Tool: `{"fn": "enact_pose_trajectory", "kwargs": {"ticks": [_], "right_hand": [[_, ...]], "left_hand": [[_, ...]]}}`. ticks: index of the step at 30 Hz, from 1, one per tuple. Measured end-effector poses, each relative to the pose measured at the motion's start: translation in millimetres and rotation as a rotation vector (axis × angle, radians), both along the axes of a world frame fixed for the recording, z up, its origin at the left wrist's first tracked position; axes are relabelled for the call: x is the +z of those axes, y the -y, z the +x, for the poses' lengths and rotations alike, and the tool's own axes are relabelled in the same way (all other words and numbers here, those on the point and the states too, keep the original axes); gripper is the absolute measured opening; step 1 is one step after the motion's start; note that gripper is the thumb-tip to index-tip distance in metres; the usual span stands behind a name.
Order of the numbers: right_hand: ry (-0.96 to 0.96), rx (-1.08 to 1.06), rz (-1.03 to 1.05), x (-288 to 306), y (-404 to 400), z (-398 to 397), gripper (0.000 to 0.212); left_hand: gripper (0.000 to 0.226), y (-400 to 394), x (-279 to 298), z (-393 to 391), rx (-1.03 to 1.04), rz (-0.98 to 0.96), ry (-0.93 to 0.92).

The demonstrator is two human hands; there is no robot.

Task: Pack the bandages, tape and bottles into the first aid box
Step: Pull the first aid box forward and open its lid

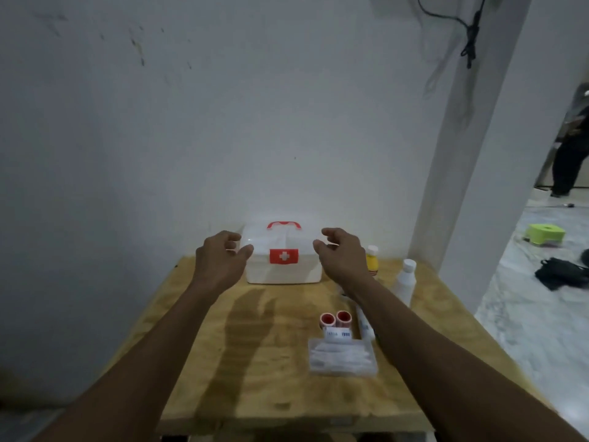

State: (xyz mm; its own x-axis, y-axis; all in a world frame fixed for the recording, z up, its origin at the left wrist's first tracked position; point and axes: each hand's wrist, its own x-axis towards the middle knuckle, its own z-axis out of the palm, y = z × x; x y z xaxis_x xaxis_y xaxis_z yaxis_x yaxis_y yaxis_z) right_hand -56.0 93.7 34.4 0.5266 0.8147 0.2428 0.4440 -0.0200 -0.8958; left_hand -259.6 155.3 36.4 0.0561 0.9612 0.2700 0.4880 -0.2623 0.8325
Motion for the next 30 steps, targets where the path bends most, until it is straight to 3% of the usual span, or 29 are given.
{"fn": "enact_pose_trajectory", "kwargs": {"ticks": [6, 14, 30], "right_hand": [[0.039, -0.047, -0.076, -18, -61, -10, 0.055], [0.005, -0.130, -0.116, -36, -110, -3, 0.051], [-0.009, -0.060, -0.112, -37, -57, -18, 0.052]], "left_hand": [[0.059, -59, -17, 18, -0.046, -0.061, -0.051], [0.061, -101, -31, 33, -0.100, -0.133, -0.067], [0.059, -56, -39, 15, -0.048, -0.151, -0.016]]}}
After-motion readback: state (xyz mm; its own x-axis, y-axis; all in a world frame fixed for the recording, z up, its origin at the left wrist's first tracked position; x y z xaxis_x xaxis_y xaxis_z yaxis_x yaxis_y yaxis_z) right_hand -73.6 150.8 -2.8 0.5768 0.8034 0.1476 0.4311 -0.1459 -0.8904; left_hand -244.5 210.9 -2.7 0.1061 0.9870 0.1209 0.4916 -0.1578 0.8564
